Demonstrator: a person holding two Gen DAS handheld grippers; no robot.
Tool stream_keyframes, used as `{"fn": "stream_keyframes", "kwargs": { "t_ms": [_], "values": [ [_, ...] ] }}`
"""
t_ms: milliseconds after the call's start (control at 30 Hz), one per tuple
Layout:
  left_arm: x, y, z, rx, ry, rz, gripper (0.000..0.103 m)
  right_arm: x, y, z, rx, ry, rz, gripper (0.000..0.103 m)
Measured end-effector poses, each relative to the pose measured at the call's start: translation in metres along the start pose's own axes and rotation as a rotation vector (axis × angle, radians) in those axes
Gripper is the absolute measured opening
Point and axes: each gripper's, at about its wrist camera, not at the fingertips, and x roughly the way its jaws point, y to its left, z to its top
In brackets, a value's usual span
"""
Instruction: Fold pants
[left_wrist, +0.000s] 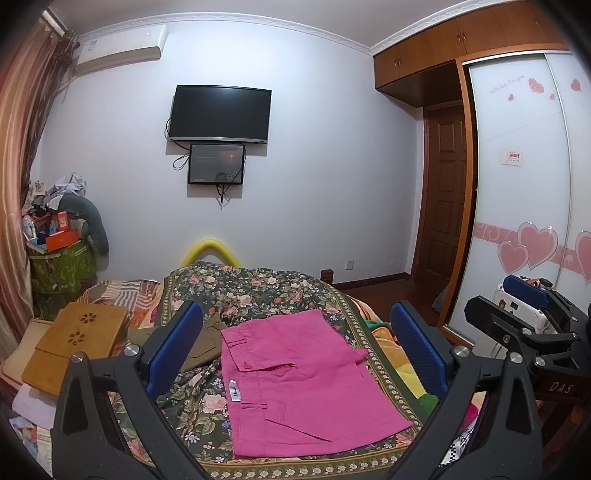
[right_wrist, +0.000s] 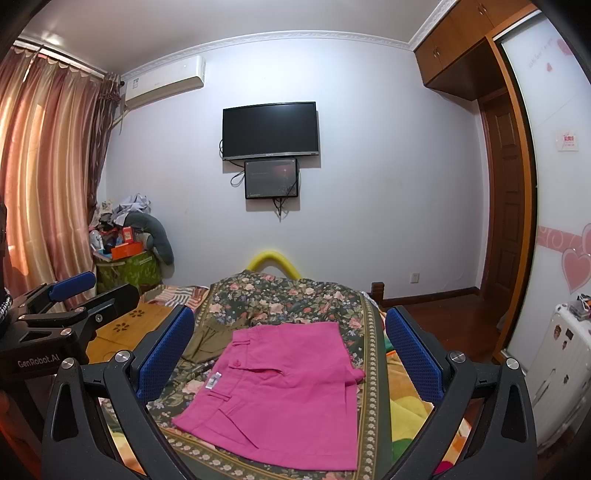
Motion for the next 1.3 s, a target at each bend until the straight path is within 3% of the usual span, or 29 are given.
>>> {"fn": "stream_keyframes", "kwargs": {
  "t_ms": [1300],
  "values": [
    [0.0017,0.0014,0.0042,-0.004,0.004,-0.003,0.103,0.0010,-0.0020,-0.0034,0.017,0.010,-0.008,0.103]
  ]
}}
